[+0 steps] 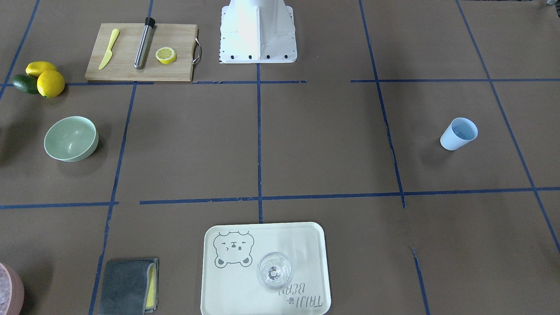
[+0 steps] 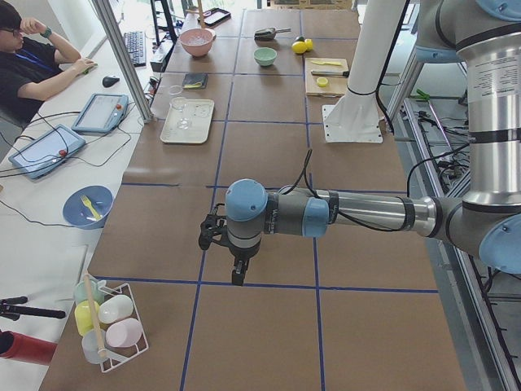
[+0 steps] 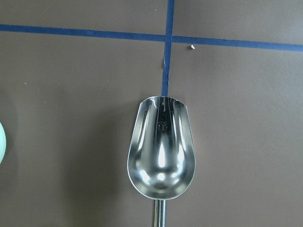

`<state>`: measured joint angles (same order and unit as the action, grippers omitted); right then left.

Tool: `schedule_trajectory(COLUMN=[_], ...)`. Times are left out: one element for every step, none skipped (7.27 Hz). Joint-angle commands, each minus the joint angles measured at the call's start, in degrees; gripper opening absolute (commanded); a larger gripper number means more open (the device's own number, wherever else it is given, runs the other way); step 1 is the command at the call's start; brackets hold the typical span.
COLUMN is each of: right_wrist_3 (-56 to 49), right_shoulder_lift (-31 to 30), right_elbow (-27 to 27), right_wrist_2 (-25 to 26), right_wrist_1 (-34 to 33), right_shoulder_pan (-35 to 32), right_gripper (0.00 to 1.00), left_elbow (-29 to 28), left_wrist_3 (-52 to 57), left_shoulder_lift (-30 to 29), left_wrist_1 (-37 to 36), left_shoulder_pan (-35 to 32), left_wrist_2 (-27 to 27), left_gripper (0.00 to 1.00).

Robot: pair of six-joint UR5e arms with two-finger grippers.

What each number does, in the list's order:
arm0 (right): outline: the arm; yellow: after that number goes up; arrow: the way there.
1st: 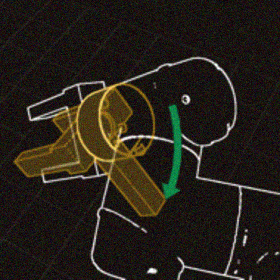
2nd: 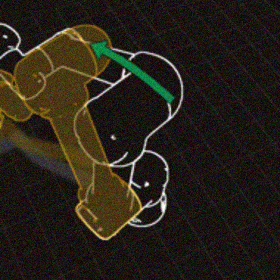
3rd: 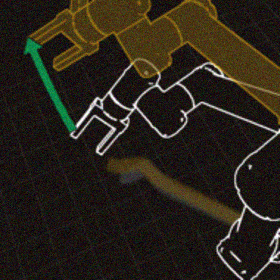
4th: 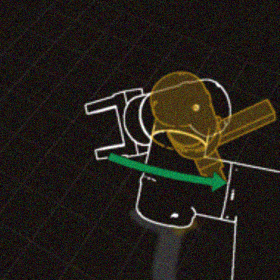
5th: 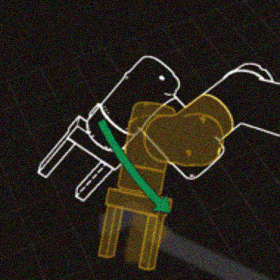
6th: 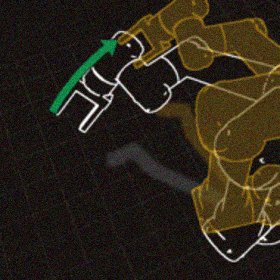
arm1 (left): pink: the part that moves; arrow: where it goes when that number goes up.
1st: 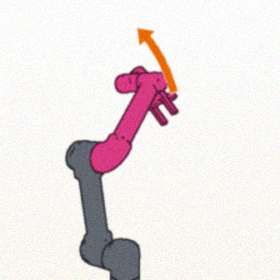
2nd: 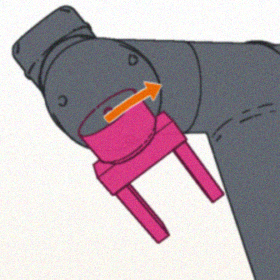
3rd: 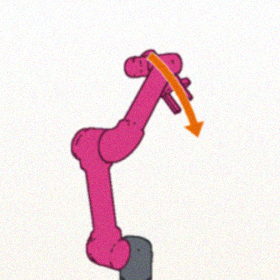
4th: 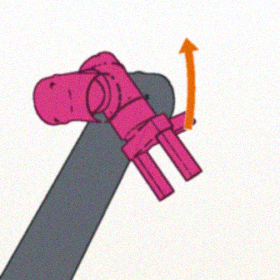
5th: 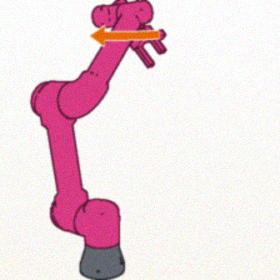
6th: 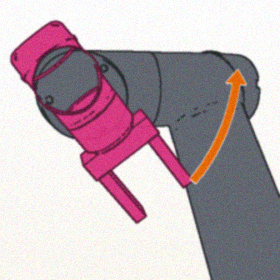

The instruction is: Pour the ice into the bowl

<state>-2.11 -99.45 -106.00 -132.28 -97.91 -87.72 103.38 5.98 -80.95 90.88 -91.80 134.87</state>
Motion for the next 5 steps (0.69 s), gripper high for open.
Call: schedule_trajectory(right_wrist_3=[-0.09, -0.09, 0.00, 0.09, 0.17], right_shoulder_lift=[-0.04, -0.13, 0.04, 0.39, 1.09], right_elbow=[0.09, 0.00, -0.17, -0.26, -0.70], right_wrist_2=[0.00, -0.17, -0.18, -0.18, -0.18], right_wrist_1=[-0.09, -0.09, 0.09, 0.09, 0.26], right_shoulder_pan=[0.00, 0.00, 0.00, 0.35, 1.48], right_gripper=[1.00, 1.00, 1.00, 1.00, 1.00], left_elbow=[-0.37, -0.20, -0.20, -0.20, -0.20], left_wrist_3=[0.09, 0.09, 0.09, 0.09, 0.09], left_shoulder_lift=[0.00, 0.09, 0.09, 0.09, 0.09], left_wrist_1=[0.17, 0.09, 0.18, 0.09, 0.09], left_shoulder_pan=[0.05, 0.05, 0.05, 0.05, 0.05], left_wrist_2=[-0.05, -0.05, 0.04, 0.04, 0.04], left_gripper=[1.00, 1.00, 1.00, 1.00, 1.00])
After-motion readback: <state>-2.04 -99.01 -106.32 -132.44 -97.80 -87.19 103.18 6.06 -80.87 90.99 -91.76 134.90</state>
